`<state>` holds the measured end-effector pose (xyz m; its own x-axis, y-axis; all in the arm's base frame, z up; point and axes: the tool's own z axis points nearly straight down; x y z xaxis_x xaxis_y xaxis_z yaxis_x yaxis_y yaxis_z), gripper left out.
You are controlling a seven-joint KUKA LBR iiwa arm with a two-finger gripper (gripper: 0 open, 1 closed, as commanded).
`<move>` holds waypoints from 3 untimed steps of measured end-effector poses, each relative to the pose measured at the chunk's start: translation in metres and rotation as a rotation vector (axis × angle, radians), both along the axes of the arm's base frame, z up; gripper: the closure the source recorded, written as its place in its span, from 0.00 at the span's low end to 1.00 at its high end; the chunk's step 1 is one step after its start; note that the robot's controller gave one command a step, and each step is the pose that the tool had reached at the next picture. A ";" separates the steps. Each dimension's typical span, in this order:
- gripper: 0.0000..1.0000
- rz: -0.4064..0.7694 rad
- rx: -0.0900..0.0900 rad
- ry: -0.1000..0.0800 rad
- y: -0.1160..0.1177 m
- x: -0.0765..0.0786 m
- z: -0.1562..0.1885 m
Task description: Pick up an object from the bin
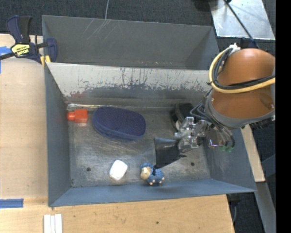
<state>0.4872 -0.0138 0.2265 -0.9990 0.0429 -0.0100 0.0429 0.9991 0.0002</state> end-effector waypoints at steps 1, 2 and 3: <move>1.00 0.327 -0.002 -0.002 0.032 0.005 0.147; 1.00 0.818 -0.003 0.010 0.004 0.020 0.070; 1.00 1.276 -0.004 0.010 -0.003 0.063 -0.060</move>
Offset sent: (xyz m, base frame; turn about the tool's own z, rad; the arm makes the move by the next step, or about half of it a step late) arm 0.0035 0.0312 0.1434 -0.3265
